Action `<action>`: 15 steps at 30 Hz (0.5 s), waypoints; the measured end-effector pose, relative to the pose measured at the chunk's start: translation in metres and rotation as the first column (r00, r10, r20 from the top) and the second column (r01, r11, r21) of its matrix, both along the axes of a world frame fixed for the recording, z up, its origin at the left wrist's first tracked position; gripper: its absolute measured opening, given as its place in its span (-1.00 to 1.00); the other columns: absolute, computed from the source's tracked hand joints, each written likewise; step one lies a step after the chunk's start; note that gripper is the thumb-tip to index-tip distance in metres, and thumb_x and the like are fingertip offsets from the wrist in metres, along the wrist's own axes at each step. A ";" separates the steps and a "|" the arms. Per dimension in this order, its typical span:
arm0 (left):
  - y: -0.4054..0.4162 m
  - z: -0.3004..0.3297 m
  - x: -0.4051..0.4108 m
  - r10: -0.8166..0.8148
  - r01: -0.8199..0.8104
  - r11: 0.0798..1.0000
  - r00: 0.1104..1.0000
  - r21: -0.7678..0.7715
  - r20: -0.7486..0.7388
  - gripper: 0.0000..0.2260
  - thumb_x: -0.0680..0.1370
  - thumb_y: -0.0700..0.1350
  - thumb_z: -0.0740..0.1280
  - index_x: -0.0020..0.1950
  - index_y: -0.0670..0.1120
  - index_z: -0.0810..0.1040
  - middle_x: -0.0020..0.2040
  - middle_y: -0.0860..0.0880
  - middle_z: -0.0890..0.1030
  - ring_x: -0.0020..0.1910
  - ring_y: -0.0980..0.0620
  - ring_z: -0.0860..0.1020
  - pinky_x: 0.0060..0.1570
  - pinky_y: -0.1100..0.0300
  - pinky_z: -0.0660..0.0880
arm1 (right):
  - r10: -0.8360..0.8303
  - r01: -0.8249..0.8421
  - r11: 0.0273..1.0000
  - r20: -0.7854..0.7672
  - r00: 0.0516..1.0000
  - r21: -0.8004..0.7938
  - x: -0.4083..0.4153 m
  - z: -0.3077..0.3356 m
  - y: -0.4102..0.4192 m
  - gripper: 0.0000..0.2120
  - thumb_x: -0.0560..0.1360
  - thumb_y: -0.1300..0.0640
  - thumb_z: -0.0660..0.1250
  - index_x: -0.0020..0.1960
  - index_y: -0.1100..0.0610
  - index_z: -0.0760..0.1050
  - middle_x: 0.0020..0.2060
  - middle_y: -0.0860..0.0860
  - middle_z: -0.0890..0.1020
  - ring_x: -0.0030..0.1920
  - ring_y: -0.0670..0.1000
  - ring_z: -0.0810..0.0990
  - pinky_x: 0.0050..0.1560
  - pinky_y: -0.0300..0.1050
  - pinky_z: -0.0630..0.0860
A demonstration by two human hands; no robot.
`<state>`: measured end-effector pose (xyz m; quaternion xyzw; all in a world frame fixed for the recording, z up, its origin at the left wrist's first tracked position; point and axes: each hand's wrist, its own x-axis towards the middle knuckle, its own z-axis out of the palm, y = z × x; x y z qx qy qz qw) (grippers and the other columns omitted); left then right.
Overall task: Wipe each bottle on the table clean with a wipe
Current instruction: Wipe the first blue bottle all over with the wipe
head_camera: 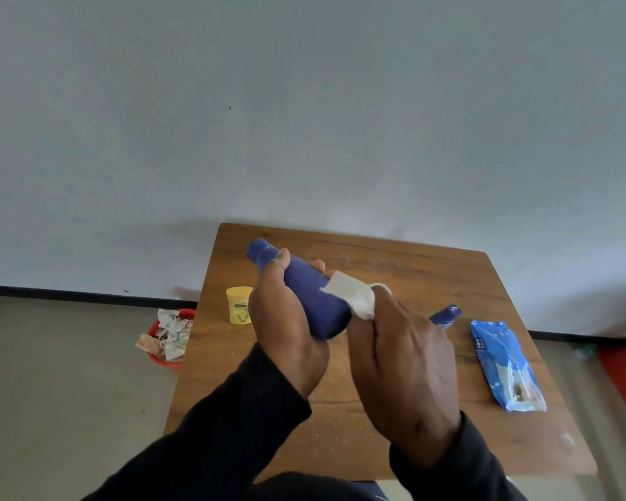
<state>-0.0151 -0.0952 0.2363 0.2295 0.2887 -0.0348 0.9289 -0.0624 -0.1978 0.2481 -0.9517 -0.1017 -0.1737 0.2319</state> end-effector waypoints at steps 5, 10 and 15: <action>0.004 0.003 -0.002 -0.013 0.009 0.993 0.999 -0.117 -0.039 -0.72 0.57 0.05 0.36 0.06 -0.17 0.49 -0.24 -0.08 0.56 -0.33 0.00 0.56 -0.24 0.11 0.61 | 0.165 -0.166 0.985 -0.022 0.986 -0.055 -0.015 0.000 0.017 -0.85 0.53 0.00 0.09 -0.19 -0.01 0.33 -0.45 -0.16 0.37 -0.56 -0.14 0.30 -0.59 -0.27 0.24; 0.006 0.002 -0.006 0.024 -0.025 0.997 1.000 0.077 0.019 -0.77 0.64 0.06 0.24 0.15 -0.08 0.49 -0.12 -0.08 0.56 -0.10 -0.05 0.59 0.09 -0.10 0.57 | -0.001 0.001 0.998 -0.003 1.000 -0.065 0.005 0.000 -0.001 -0.84 0.54 0.00 0.03 -0.17 0.01 0.28 -0.43 -0.06 0.40 -0.55 -0.01 0.39 -0.60 0.05 0.41; 0.007 0.003 -0.006 -0.010 0.006 0.995 0.999 -0.097 -0.040 -0.74 0.60 0.04 0.31 -0.04 -0.17 0.50 -0.32 -0.07 0.58 -0.37 0.00 0.58 -0.25 0.10 0.58 | 0.148 -0.169 0.963 -0.115 0.982 -0.208 -0.015 0.001 0.014 -0.86 0.47 0.00 0.10 -0.18 0.03 0.35 -0.46 -0.10 0.40 -0.56 -0.13 0.22 -0.61 -0.19 0.20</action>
